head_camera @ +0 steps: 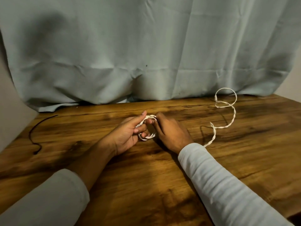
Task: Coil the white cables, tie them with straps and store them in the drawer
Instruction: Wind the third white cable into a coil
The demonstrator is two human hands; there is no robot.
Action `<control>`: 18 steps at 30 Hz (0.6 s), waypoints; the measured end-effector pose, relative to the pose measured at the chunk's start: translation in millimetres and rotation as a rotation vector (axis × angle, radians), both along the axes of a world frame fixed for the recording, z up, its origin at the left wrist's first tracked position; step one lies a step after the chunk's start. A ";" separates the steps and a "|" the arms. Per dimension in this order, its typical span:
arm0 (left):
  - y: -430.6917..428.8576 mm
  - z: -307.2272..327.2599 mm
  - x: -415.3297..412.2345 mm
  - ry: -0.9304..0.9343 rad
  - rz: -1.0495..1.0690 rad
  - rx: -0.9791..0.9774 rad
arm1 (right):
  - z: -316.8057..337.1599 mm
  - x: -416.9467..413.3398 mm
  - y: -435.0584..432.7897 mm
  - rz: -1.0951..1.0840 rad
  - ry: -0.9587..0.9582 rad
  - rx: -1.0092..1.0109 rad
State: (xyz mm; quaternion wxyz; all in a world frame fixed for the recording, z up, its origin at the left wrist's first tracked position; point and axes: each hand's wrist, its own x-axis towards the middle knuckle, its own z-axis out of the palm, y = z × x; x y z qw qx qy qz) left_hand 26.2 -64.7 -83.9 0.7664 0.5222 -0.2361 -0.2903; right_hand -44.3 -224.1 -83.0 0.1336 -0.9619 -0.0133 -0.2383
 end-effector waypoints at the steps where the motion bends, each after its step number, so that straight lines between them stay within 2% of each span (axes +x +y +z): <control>1: 0.2 0.8 0.4 0.002 0.009 0.013 | 0.4 0.1 -1.6 -0.001 0.006 -0.006; 4: 0.2 2.7 -1.2 0.048 -0.006 0.018 | 0.1 1.1 -4.7 -0.002 0.020 0.000; 9: -2.9 2.6 -6.8 0.134 -0.038 -0.089 | -2.9 6.3 -4.0 0.003 0.075 -0.011; 15: 2.9 5.6 -5.6 0.110 -0.089 -0.105 | -4.7 4.6 -4.6 0.081 0.058 0.245; 18: 4.4 5.9 -4.7 0.117 -0.104 -0.083 | -3.8 2.8 -5.4 0.060 0.055 0.225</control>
